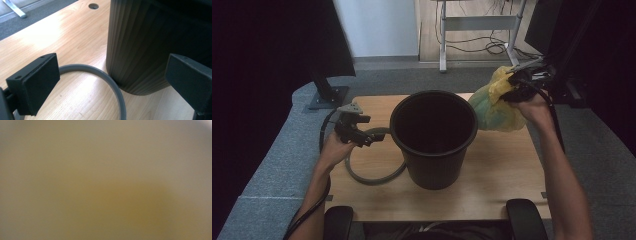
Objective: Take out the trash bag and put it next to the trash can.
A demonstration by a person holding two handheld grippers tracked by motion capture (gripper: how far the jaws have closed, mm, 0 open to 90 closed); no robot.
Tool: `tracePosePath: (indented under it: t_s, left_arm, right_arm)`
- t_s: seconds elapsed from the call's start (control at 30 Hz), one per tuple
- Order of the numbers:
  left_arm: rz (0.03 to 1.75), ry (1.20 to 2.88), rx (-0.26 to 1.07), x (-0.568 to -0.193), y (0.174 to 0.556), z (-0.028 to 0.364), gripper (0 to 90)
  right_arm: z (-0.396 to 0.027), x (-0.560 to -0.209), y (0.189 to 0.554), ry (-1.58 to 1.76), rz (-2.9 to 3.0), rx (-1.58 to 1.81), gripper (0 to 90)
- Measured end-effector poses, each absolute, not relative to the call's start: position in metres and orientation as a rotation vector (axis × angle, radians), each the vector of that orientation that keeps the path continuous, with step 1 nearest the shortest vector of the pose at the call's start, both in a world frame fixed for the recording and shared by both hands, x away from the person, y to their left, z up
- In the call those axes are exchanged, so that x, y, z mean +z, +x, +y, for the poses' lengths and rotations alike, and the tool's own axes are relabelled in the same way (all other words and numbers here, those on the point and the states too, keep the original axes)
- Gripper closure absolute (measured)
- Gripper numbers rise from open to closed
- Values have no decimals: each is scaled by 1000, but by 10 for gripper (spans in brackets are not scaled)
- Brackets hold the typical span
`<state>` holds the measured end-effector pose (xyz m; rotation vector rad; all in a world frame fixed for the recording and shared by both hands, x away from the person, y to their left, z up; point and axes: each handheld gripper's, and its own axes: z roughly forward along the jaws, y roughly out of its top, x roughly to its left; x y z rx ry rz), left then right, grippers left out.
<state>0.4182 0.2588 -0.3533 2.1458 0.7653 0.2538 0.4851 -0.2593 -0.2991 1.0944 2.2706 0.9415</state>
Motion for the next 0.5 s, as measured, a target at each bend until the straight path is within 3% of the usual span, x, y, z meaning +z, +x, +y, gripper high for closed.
tracePosePath:
  t_s: [0.5]
  left_arm:
    - [796,2110,331,-392,412,265,0]
  right_arm:
    - [-252,-360,499,1126,2263,932,708]
